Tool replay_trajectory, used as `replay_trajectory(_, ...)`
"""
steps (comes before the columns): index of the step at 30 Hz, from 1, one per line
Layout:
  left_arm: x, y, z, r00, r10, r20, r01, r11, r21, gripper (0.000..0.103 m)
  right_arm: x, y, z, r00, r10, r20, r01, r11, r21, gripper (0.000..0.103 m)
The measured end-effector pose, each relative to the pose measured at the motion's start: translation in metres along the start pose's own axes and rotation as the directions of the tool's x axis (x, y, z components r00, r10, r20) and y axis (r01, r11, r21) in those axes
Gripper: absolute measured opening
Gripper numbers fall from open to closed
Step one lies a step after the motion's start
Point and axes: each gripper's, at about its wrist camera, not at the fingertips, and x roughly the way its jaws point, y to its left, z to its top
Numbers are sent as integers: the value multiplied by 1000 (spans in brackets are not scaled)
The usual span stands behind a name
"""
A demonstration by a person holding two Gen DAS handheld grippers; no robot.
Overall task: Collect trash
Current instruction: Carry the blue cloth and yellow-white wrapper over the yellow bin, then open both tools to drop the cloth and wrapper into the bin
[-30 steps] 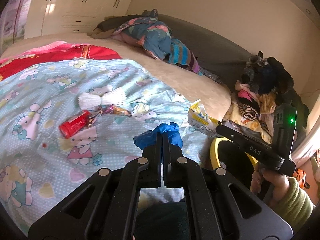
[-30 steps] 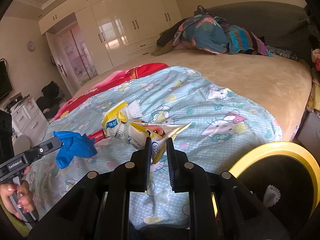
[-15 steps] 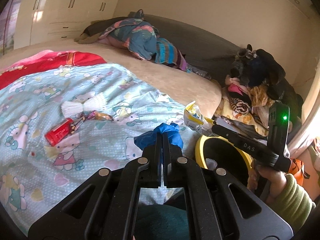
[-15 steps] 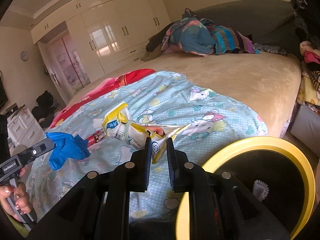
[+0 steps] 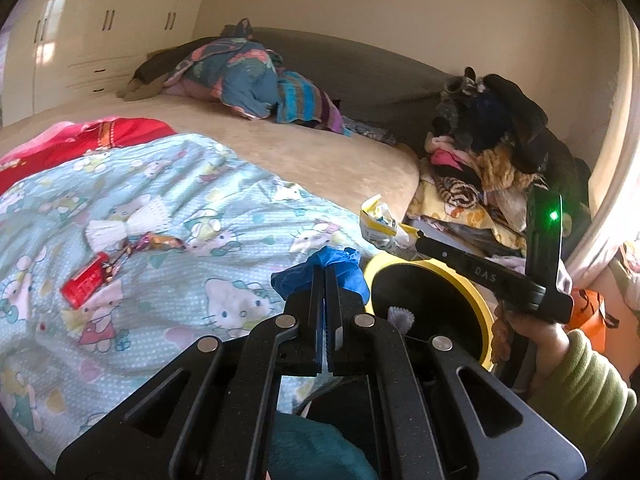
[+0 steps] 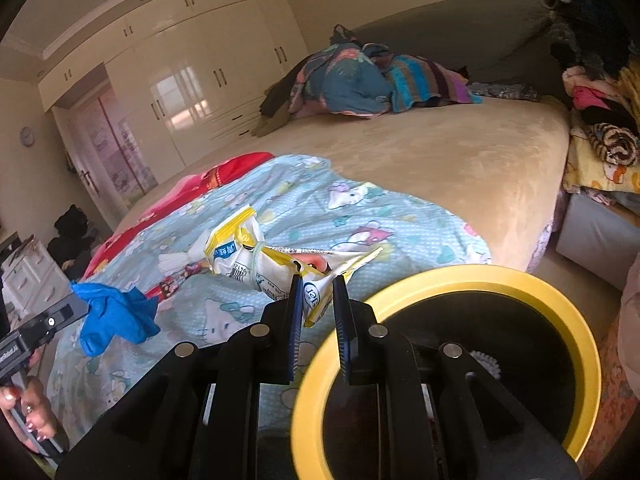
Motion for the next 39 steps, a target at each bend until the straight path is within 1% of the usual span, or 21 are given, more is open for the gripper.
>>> replay_trajectory(13, 18, -39, -5, 998, -62, -31, 65, 995, 78, 0, -16, -32, 0, 999, -51, 20, 50, 997, 53, 15)
replay_trajectory(20, 31, -57, -12, 993, -95, -65, 101, 989, 108, 0, -22, -48, -3, 996, -84, 20, 82, 993, 83, 15)
replay_trajectory(29, 49, -81, -21, 986, -126, -107, 141, 979, 147, 0, -24, -71, -9, 990, -139, -6, 139, 984, 114, 15)
replay_trajectory(33, 59, -89, -26, 980, -145, -135, 164, 975, 147, 0, -22, -84, -15, 984, -174, -27, 176, 975, 133, 15)
replay_trajectory(39, 77, -106, -37, 971, -156, -178, 188, 966, 177, 0, -17, -99, -25, 977, -201, -64, 209, 966, 151, 15)
